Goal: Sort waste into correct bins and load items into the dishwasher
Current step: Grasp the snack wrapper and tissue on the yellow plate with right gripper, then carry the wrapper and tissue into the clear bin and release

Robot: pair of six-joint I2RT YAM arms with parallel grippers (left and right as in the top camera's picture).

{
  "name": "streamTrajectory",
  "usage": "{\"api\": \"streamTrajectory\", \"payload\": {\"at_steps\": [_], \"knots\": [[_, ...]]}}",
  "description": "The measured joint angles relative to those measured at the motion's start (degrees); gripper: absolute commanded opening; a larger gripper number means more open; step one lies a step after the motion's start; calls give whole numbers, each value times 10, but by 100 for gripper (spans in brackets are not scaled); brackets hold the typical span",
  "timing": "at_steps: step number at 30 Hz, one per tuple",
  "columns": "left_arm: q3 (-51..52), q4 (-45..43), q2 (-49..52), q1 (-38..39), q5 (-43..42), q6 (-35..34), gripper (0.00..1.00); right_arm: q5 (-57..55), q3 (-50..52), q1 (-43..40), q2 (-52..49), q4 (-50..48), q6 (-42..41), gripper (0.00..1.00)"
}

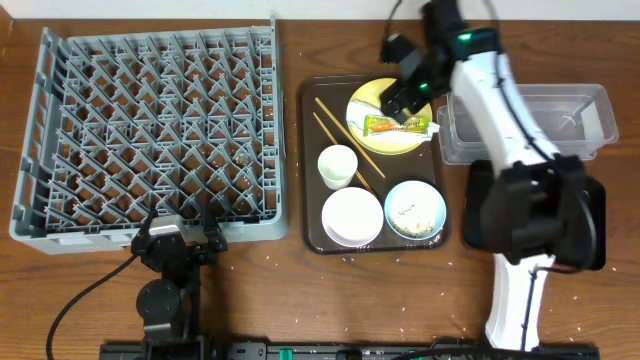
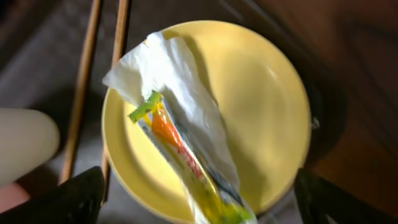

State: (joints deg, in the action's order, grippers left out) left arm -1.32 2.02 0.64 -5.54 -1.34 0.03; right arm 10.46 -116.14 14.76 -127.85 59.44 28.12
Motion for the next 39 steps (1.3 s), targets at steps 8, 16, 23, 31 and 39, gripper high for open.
{"api": "streamTrajectory", "payload": {"at_steps": [8,16,23,31,39], "knots": [[0,0,0,0,0,0,92,-87,-1,48,-90,-12,21,83],[0,0,0,0,0,0,92,-90,-2,47,-108,-13,18,1],[0,0,0,0,0,0,92,-91,-13,47,-110,-15,-32,1],[0,0,0,0,0,0,92,-114,-98,28,-63,5,-213,2],[0,0,0,0,0,0,92,-176,-123,-125,54,68,-560,2]]}}
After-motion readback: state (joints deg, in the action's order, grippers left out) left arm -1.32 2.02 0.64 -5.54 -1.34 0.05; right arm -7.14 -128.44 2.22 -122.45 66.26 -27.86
